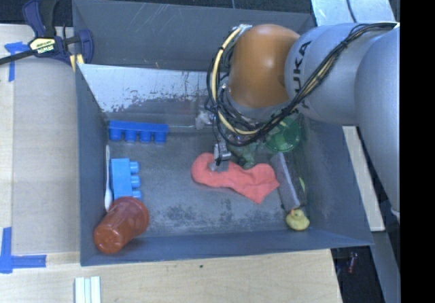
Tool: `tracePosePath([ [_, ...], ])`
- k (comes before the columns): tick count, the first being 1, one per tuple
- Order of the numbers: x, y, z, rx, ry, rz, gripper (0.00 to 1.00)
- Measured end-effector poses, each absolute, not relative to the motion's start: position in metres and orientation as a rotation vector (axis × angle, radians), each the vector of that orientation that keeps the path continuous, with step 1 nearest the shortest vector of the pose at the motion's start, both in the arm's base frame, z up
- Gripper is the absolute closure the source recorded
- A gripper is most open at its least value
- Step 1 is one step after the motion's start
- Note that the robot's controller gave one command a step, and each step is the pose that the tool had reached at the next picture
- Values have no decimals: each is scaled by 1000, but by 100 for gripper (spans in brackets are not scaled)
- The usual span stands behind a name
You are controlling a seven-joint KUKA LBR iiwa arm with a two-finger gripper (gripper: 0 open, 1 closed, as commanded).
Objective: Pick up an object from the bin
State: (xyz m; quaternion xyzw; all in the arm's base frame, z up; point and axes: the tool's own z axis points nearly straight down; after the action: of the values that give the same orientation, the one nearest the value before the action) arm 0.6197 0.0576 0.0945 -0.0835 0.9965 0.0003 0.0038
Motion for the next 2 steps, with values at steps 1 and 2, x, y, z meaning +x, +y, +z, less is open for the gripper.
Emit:
tracePosePath([
  [1, 592, 31, 84, -371, 3113, 1, 0],
  [2, 593, 21, 73, -753, 3037, 3, 100],
])
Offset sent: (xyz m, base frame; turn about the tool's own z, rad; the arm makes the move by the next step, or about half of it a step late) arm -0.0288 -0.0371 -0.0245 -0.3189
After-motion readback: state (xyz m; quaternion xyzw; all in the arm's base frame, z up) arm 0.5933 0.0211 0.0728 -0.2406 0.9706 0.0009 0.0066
